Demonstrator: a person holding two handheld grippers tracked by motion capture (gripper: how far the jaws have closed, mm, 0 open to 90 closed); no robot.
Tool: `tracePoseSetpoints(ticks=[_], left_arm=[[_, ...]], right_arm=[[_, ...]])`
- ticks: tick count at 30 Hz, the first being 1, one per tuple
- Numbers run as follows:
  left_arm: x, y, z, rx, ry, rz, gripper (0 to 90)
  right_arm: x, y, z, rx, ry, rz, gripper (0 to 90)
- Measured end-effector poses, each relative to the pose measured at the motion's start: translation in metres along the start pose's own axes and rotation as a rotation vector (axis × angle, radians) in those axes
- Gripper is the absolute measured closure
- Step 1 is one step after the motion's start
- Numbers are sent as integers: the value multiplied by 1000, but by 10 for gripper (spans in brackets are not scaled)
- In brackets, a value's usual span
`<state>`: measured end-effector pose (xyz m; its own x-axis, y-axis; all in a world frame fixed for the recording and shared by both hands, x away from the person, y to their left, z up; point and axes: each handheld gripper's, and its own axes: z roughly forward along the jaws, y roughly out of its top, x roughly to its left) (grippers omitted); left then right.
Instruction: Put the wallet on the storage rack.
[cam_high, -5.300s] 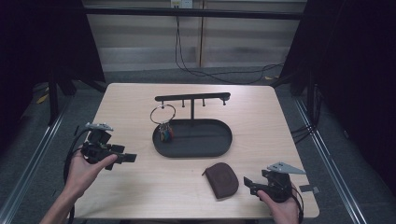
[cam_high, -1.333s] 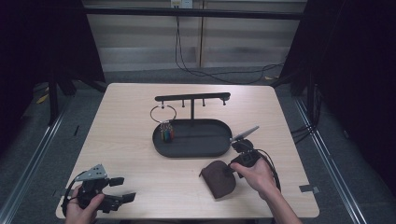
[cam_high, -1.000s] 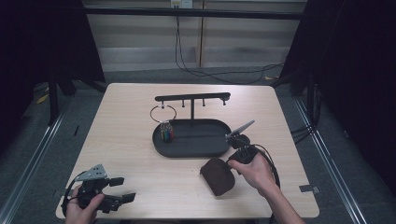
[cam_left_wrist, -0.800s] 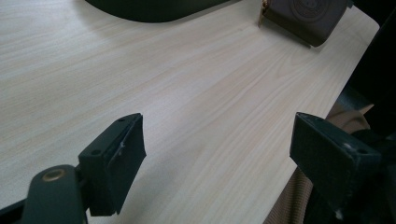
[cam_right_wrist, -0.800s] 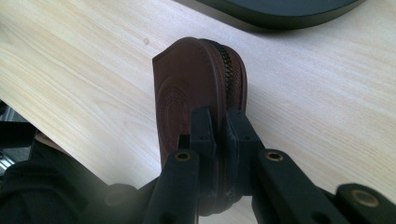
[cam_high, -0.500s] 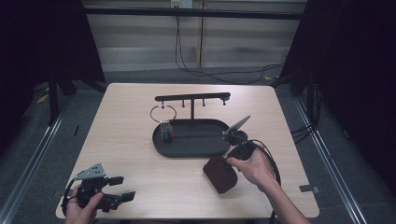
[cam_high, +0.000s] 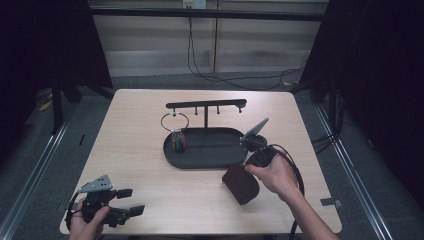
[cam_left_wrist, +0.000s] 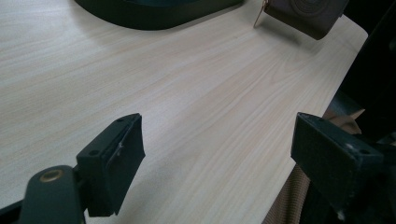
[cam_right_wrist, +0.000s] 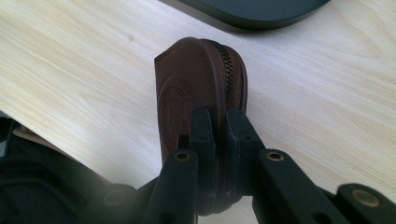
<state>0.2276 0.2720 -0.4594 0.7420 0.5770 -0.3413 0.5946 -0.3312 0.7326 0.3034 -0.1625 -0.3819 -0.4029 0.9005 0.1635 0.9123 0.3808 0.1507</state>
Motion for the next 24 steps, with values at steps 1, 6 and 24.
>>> tracePoseSetpoints(ticks=[1,6,24], left_arm=[[0,0,0,4,3,0,172],[1,0,1,9,4,2,172],[1,0,0,9,2,-9,172]], right_arm=[[0,0,0,-1,-6,0,825],[1,2,-6,0,-23,-5,824],[-9,12,-37,-25,-89,39,822]])
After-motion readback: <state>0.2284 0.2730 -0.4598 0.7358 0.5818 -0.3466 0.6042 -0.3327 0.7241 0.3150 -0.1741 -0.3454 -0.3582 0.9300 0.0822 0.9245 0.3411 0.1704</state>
